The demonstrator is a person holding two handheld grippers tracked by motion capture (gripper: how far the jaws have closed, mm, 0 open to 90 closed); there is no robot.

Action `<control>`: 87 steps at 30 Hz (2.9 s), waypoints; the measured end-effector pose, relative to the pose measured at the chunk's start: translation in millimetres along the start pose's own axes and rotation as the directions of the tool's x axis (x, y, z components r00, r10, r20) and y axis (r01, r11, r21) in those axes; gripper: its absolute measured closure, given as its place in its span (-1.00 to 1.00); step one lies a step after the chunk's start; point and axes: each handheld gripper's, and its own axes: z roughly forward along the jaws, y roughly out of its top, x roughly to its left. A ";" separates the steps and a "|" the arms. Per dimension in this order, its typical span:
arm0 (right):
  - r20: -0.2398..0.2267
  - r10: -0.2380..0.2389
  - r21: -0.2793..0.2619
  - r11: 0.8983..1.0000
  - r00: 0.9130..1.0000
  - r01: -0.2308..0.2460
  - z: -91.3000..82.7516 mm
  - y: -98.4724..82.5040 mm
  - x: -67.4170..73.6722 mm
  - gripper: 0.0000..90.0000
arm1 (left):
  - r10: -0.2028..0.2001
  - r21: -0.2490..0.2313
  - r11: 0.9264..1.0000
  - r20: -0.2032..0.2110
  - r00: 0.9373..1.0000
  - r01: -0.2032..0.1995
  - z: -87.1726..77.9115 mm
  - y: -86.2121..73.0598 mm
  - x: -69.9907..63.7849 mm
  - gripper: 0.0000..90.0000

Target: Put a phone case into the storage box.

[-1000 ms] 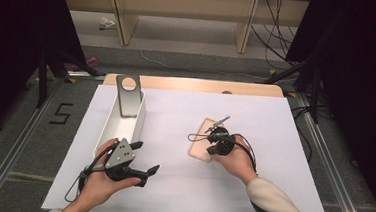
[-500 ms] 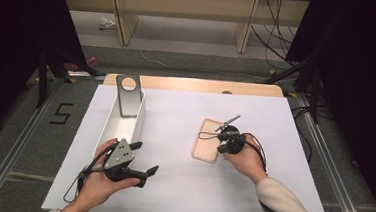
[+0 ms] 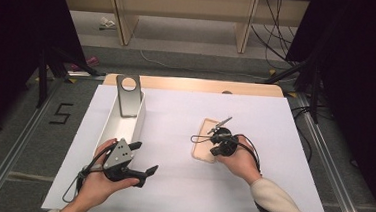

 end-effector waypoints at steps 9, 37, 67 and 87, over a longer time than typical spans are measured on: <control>0.016 0.016 0.014 1.000 1.000 -0.016 -2.1 -3.3 -7.0 1.00 | -0.004 0.001 1.000 -0.001 1.000 0.004 -2.1 -1.7 1.2 -0.75; 0.017 -0.193 -0.015 0.981 0.981 0.193 -19.3 1.5 6.2 0.25 | 0.048 0.060 0.997 0.017 0.999 -0.049 -5.4 -9.9 7.7 -0.74; 0.064 -0.490 0.180 0.862 0.869 0.473 -6.8 11.5 25.2 -0.08 | 0.048 0.058 0.997 0.025 0.999 -0.050 -3.9 -9.4 6.2 -0.72; 0.074 -0.548 0.244 0.820 0.833 0.517 6.9 15.6 32.4 0.05 | 0.050 0.058 0.997 0.029 0.998 -0.051 -3.3 -9.2 5.3 -0.72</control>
